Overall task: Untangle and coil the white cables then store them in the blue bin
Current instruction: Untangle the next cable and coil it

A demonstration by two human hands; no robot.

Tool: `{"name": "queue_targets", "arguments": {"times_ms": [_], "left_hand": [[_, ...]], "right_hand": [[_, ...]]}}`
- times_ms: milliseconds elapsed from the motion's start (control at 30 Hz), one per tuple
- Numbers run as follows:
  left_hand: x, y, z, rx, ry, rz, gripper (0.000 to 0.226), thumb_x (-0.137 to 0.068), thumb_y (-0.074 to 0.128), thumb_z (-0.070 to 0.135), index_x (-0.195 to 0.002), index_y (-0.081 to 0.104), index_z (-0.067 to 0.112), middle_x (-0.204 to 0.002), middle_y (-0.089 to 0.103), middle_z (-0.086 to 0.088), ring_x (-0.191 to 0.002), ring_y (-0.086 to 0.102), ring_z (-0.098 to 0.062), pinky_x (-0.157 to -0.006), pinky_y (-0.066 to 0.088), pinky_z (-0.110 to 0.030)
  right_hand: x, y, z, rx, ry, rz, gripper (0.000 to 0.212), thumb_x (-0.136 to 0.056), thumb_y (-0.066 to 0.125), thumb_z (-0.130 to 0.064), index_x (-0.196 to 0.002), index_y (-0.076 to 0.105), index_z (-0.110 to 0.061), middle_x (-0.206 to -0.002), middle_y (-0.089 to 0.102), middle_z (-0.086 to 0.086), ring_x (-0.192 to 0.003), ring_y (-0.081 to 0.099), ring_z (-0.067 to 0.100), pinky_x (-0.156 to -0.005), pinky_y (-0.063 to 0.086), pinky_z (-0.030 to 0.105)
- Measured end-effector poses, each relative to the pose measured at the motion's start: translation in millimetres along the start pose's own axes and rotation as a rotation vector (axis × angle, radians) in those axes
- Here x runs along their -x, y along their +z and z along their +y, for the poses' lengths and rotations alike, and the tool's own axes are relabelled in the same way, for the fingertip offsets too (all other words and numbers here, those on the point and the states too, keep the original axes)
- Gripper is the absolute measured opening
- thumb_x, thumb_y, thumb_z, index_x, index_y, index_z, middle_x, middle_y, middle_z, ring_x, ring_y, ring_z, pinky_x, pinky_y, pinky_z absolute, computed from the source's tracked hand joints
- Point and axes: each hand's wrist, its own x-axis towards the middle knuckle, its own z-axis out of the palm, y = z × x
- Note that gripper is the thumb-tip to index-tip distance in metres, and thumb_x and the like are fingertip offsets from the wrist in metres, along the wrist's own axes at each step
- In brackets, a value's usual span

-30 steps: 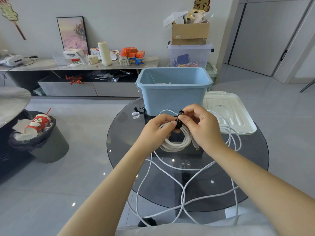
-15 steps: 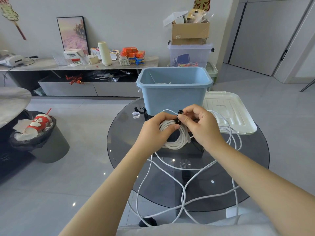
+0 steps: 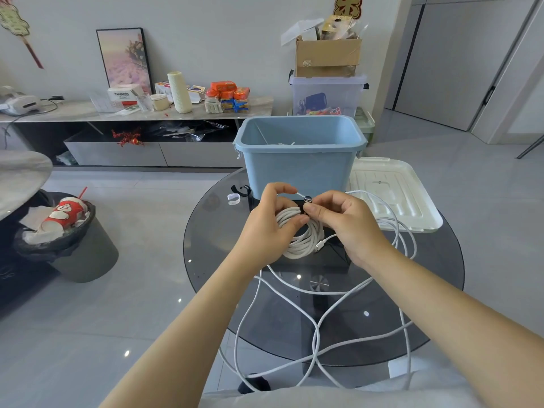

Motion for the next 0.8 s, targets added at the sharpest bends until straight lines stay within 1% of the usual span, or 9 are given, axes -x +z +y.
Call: {"name": "queue_targets", "arguments": {"times_ms": [133, 267, 333, 433, 567, 633, 700, 767, 800], "left_hand": [[0.8, -3.7, -1.6, -0.026, 0.021, -0.017, 0.045, -0.084, 0.068, 0.012, -0.112, 0.041, 0.033, -0.083, 0.066, 0.012, -0.077, 0.061, -0.01, -0.076, 0.047, -0.022], [1.3, -5.0, -3.2, -0.028, 0.011, -0.02, 0.049, -0.082, 0.069, 0.011, -0.112, 0.04, 0.037, -0.085, 0.067, 0.011, -0.078, 0.062, -0.009, -0.076, 0.047, -0.02], [1.4, -5.8, -3.5, -0.015, 0.002, -0.008, 0.051, -0.081, 0.07, 0.01, -0.112, 0.041, 0.038, -0.087, 0.068, 0.011, -0.08, 0.062, -0.008, -0.078, 0.048, -0.02], [0.9, -6.9, -4.3, 0.009, -0.007, 0.018, 0.054, -0.08, 0.071, 0.008, -0.108, 0.042, 0.044, -0.085, 0.068, 0.013, -0.081, 0.063, -0.008, -0.081, 0.049, -0.022], [2.5, -8.0, -9.9, 0.05, -0.052, 0.045, 0.052, -0.078, 0.072, 0.005, -0.102, 0.047, 0.044, -0.081, 0.069, 0.013, -0.082, 0.064, -0.012, -0.083, 0.05, -0.029], [2.7, -7.5, -8.1, 0.096, -0.072, 0.075, 0.044, -0.079, 0.072, 0.006, -0.1, 0.051, 0.038, -0.081, 0.069, 0.009, -0.08, 0.065, -0.011, -0.081, 0.051, -0.026], [0.2, -8.6, -4.0, 0.195, -0.091, 0.138, 0.031, -0.082, 0.07, 0.005, -0.099, 0.058, 0.028, -0.081, 0.069, 0.005, -0.074, 0.065, -0.008, -0.076, 0.051, -0.022], [-3.2, -12.2, -1.2, 0.334, -0.133, 0.17, 0.021, -0.086, 0.066, 0.006, -0.099, 0.061, 0.022, -0.078, 0.069, 0.003, -0.07, 0.064, -0.008, -0.075, 0.053, -0.025], [-5.1, -14.0, -1.2, 0.401, -0.156, 0.167, 0.02, -0.087, 0.064, 0.007, -0.101, 0.062, 0.022, -0.077, 0.068, 0.004, -0.07, 0.064, -0.008, -0.078, 0.052, -0.028]], "right_hand": [[-2.4, 2.7, -2.0, -0.168, 0.116, 0.003, 0.011, -0.074, 0.075, -0.008, -0.072, 0.069, -0.017, -0.07, 0.07, -0.001, -0.073, 0.066, 0.014, -0.081, 0.052, 0.034], [-0.4, 4.4, -2.0, -0.131, 0.048, -0.01, 0.021, -0.077, 0.073, -0.004, -0.085, 0.061, -0.019, -0.071, 0.071, -0.002, -0.072, 0.067, 0.013, -0.075, 0.052, 0.028], [1.9, 5.1, -1.9, -0.042, -0.048, -0.013, 0.017, -0.079, 0.072, -0.006, -0.085, 0.067, -0.021, -0.076, 0.072, -0.004, -0.076, 0.068, 0.01, -0.073, 0.052, 0.021], [0.1, 4.0, -2.0, 0.217, -0.176, -0.035, 0.011, -0.083, 0.07, -0.015, -0.089, 0.072, -0.024, -0.083, 0.071, -0.01, -0.08, 0.067, 0.003, -0.074, 0.049, 0.013], [-6.2, 2.9, 1.0, 0.615, -0.424, -0.088, 0.012, -0.089, 0.062, -0.016, -0.094, 0.073, -0.014, -0.087, 0.064, -0.001, -0.081, 0.058, 0.009, -0.072, 0.046, 0.017], [-8.6, 2.8, 2.5, 0.687, -0.471, -0.097, 0.017, -0.093, 0.057, -0.017, -0.1, 0.072, -0.014, -0.096, 0.063, -0.002, -0.087, 0.057, 0.008, -0.076, 0.042, 0.012], [-9.5, -1.2, 3.1, 0.583, -0.292, -0.128, 0.026, -0.097, 0.05, -0.024, -0.116, 0.067, -0.02, -0.114, 0.061, -0.006, -0.106, 0.055, 0.004, -0.092, 0.037, 0.008], [-7.7, -7.6, 3.3, 0.302, 0.013, -0.229, 0.031, -0.097, 0.044, -0.038, -0.125, 0.057, -0.033, -0.125, 0.059, -0.013, -0.117, 0.053, 0.001, -0.106, 0.036, 0.023], [-7.0, -11.0, 2.5, 0.197, 0.107, -0.28, 0.029, -0.096, 0.044, -0.041, -0.122, 0.057, -0.037, -0.121, 0.062, -0.014, -0.113, 0.057, 0.001, -0.106, 0.039, 0.028]]}}
